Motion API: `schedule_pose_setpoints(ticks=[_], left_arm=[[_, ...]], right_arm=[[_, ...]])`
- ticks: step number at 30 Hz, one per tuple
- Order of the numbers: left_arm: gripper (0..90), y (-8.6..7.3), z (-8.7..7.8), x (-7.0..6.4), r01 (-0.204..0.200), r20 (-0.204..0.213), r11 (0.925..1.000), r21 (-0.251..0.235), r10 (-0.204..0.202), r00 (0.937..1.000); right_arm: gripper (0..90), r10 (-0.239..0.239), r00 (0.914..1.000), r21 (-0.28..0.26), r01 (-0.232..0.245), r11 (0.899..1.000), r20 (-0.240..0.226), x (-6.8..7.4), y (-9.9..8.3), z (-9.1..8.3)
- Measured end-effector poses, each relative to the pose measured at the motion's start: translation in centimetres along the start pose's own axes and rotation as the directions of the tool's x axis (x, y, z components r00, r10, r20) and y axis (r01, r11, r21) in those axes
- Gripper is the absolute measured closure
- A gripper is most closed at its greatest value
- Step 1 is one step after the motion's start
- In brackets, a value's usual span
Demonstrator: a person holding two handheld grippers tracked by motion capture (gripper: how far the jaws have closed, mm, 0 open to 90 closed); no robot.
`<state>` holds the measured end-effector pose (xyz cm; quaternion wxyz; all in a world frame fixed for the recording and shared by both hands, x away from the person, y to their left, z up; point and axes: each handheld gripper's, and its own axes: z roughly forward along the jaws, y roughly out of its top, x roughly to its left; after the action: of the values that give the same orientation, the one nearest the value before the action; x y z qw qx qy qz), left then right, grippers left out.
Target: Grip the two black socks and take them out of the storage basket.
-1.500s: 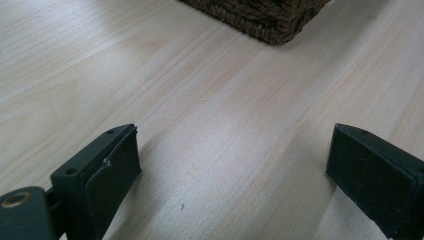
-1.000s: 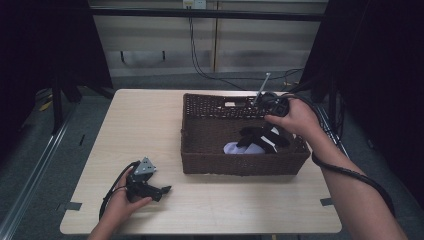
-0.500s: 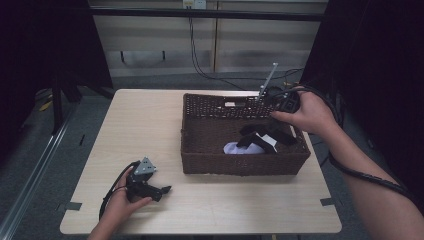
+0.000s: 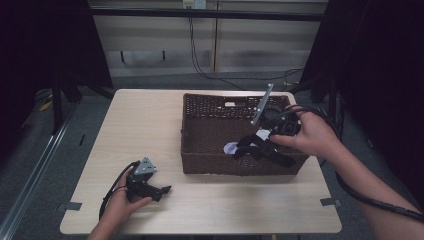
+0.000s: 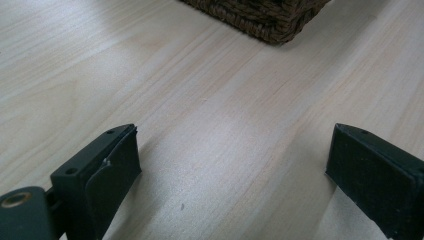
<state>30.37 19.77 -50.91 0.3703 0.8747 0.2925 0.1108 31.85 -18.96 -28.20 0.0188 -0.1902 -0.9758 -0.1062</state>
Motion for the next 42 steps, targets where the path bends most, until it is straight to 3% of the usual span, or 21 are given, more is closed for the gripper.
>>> schedule_pose_setpoints(ticks=[3,6,7,8,11,12,14,17,18,20,22,23,25,26,31,38,42], left_arm=[[6.1,0.0,0.0,0.0,0.001,0.000,1.0000,0.002,-0.001,1.0000],[6.1,0.0,0.0,0.0,0.000,-0.003,1.0000,-0.004,0.000,1.0000],[6.1,0.0,0.0,0.0,0.000,-0.003,1.0000,-0.004,0.000,1.0000],[6.1,0.0,0.0,0.0,0.000,-0.003,1.0000,-0.004,0.000,1.0000],[6.1,0.0,0.1,-0.1,0.007,0.001,1.0000,-0.005,-0.007,1.0000],[6.1,0.0,0.1,-0.1,0.007,0.001,1.0000,-0.005,-0.007,1.0000],[6.1,0.0,0.0,0.0,-0.003,0.001,1.0000,0.004,0.003,1.0000],[6.1,0.0,0.0,0.0,-0.003,0.002,1.0000,0.003,0.003,1.0000],[6.1,0.0,0.0,0.0,-0.003,0.001,1.0000,0.004,0.003,1.0000],[6.1,0.0,0.0,0.0,-0.002,0.001,1.0000,0.003,0.002,1.0000],[6.1,0.0,0.0,0.0,-0.002,0.001,1.0000,0.003,0.002,1.0000],[6.1,0.0,0.0,0.0,-0.002,0.002,1.0000,0.003,0.002,1.0000],[6.1,0.0,0.0,0.0,-0.002,0.001,1.0000,0.004,0.002,1.0000],[6.1,0.0,0.0,0.0,-0.006,-0.001,1.0000,0.005,0.006,1.0000],[6.1,0.0,0.0,0.0,-0.002,0.001,1.0000,0.003,0.002,1.0000],[6.1,0.0,0.0,-0.1,0.006,0.000,1.0000,-0.005,-0.006,1.0000],[6.1,0.0,0.0,0.0,0.000,-0.003,1.0000,-0.004,0.000,1.0000]], right_arm=[[83.4,-0.026,0.9994,-0.012,0.026,1.000,-0.024,0.8,-0.3,1.3],[83.4,-0.024,0.9989,-0.016,0.023,1.000,-0.039,1.0,-0.9,3.6],[83.4,-0.024,0.9989,-0.016,0.023,1.000,-0.039,1.0,-0.9,3.6],[83.4,-0.021,0.9984,-0.012,0.020,1.000,-0.053,1.0,-1.2,5.2],[83.3,-0.019,0.9974,-0.004,0.019,1.000,-0.070,1.0,-1.4,7.3],[83.2,-0.033,0.9981,0.004,0.034,0.999,-0.052,1.0,-1.4,8.0],[83.2,-0.035,0.9968,0.005,0.036,0.999,-0.072,1.1,-1.5,9.2],[83.0,-0.038,0.9973,0.025,0.039,0.999,-0.063,1.2,-1.5,10.5],[81.0,-0.044,0.9979,0.033,0.046,0.998,-0.046,1.4,-1.7,11.7],[72.6,-0.030,0.9978,0.060,0.033,0.998,-0.060,1.5,-1.9,12.9],[69.0,-0.025,0.9969,0.048,0.029,0.998,-0.075,1.5,-2.1,13.4],[67.9,-0.006,0.9967,0.054,0.011,0.998,-0.081,1.6,-2.3,13.3],[66.6,-0.017,0.9975,0.048,0.020,0.999,-0.069,1.5,-2.4,13.2],[65.3,0.002,0.9962,0.033,0.001,0.999,-0.087,1.4,-2.6,12.6],[57.5,0.019,0.9965,0.022,-0.017,1.000,-0.081,1.3,-2.9,11.0],[46.5,0.036,0.9947,0.014,-0.035,0.999,-0.096,0.8,-2.7,7.9],[40.4,0.059,0.9949,-0.005,-0.059,0.998,-0.082,0.0,-2.5,6.1]])
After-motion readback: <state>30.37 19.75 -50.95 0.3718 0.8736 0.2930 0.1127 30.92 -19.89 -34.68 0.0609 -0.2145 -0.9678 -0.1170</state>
